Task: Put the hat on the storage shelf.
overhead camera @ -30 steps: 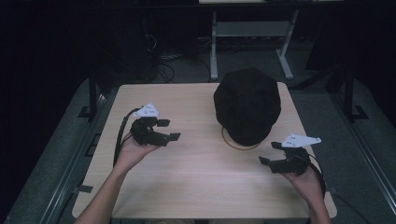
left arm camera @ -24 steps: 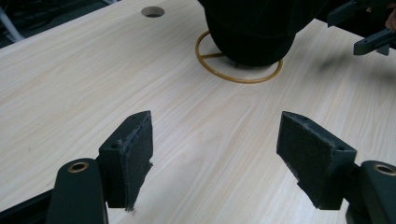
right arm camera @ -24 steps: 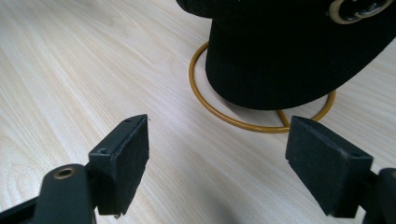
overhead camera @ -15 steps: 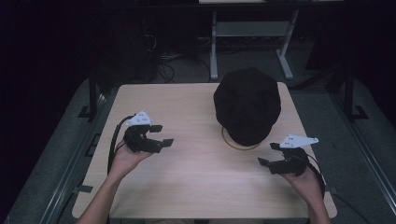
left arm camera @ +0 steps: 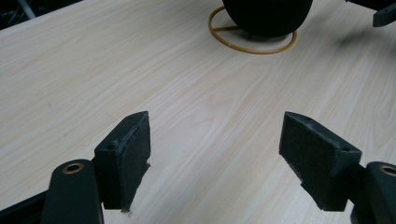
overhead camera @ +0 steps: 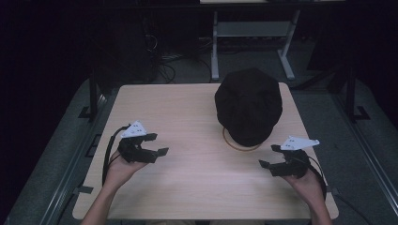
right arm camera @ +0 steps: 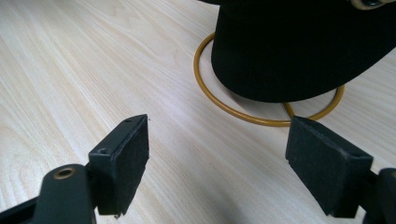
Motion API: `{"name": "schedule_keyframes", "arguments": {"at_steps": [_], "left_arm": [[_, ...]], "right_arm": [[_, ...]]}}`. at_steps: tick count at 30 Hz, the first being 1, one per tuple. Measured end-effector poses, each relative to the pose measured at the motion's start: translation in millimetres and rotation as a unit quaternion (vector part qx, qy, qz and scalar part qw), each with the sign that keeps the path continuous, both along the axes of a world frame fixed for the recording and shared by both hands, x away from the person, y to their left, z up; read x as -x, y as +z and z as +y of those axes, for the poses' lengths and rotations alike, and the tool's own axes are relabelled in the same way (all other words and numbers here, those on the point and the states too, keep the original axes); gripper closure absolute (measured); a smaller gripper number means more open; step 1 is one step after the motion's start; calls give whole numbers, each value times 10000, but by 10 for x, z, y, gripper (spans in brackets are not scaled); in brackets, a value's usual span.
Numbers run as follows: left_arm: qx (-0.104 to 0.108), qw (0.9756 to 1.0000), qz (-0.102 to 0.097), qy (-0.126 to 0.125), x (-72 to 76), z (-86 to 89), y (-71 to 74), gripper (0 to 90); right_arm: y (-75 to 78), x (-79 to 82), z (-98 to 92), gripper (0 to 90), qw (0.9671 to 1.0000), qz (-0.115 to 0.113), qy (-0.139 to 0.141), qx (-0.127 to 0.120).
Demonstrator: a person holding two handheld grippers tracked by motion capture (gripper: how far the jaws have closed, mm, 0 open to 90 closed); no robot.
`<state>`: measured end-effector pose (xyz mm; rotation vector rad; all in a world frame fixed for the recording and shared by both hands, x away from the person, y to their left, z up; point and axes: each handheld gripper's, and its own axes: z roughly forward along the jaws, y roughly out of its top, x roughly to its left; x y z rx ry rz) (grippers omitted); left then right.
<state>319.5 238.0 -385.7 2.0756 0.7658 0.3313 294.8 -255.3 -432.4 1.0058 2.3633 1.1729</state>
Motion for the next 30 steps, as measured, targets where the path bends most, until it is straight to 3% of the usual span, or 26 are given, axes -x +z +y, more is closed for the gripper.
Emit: {"name": "schedule_keyframes", "arguments": {"at_steps": [10,23,24,28,30], "left_arm": [[48,9999,-76,134,163,116,-148,240],[135,9989,8,452,358,299,-349,220],[307,9982,50,505,397,338,-383,217],[146,9982,23,581,428,390,-411,202],[217,9979,27,616,451,430,-412,189]], "right_arm": [[-9,28,14,209,10000,14,9,19],[0,64,41,208,10000,-15,55,15],[-3,68,50,200,10000,8,82,9],[-6,78,49,201,9999,6,104,-26],[-14,84,42,201,9999,16,100,-15]]}}
